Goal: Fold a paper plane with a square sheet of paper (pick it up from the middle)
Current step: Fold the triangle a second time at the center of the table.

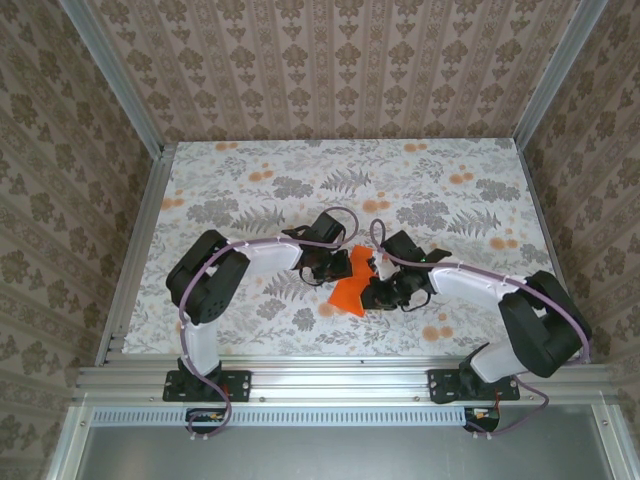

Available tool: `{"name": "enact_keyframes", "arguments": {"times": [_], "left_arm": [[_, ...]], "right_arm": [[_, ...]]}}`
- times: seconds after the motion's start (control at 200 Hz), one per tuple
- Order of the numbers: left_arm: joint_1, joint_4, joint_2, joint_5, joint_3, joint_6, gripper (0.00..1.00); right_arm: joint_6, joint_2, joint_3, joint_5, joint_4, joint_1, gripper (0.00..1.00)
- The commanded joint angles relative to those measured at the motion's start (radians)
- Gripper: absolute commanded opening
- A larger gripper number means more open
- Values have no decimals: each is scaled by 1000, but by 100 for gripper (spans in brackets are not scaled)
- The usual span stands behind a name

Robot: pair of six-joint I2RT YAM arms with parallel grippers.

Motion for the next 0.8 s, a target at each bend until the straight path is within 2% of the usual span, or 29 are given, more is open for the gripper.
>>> {"name": "enact_keyframes", "arguments": {"times": [0.0,0.15,0.37,0.595,0.795], "left_arm": [[-8,-61,41,-18,5,30,13],[-8,-61,41,-20,4,31,13],[-9,-70,35,-22,2,37,13],[-8,-77,34,-31,-1,40,13],[-8,-76,38,-31,0,39,13]], "right_arm": [[59,-11,23,-24,41,5,16],[106,77,42,-70,140,14,17],[96,200,31,-53,124,25,17],[132,192,-88,-88,172,25,17],[152,173,-126,-90,175,25,18]]}}
